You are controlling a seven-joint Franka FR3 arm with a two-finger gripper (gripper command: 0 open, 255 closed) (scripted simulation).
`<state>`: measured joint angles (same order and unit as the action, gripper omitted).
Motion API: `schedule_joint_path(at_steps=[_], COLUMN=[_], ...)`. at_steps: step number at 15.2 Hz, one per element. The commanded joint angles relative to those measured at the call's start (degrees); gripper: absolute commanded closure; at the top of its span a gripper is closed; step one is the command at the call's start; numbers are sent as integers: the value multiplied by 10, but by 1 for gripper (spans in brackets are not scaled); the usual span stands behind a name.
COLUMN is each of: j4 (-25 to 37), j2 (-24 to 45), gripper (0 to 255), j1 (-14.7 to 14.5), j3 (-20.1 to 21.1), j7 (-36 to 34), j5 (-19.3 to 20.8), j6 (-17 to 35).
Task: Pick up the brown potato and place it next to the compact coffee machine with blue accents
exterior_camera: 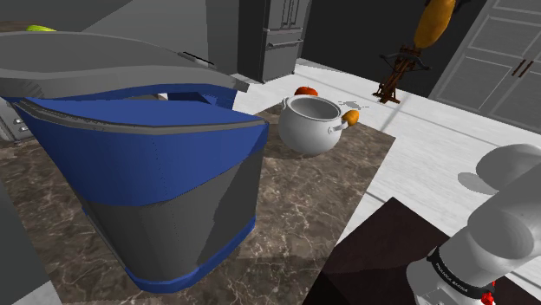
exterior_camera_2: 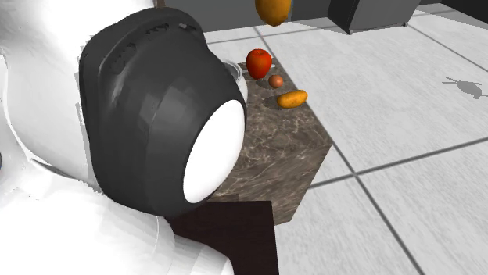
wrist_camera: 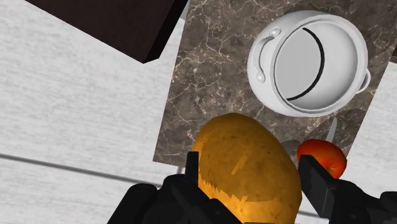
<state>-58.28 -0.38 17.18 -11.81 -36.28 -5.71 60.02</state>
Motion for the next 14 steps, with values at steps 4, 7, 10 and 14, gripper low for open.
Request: schedule_joint_path(at_steps=[4,7,10,14], j4=[-110,-158,-195,-231], j2=[-93,-137,-174,-213], gripper=[255,255,255,255], j1=[-35,-50,-62,-75], j3=[44,74,104,145], j7=[-70,-113,-157,-215], j5=[18,19,15,3], j6=[24,31,34,35])
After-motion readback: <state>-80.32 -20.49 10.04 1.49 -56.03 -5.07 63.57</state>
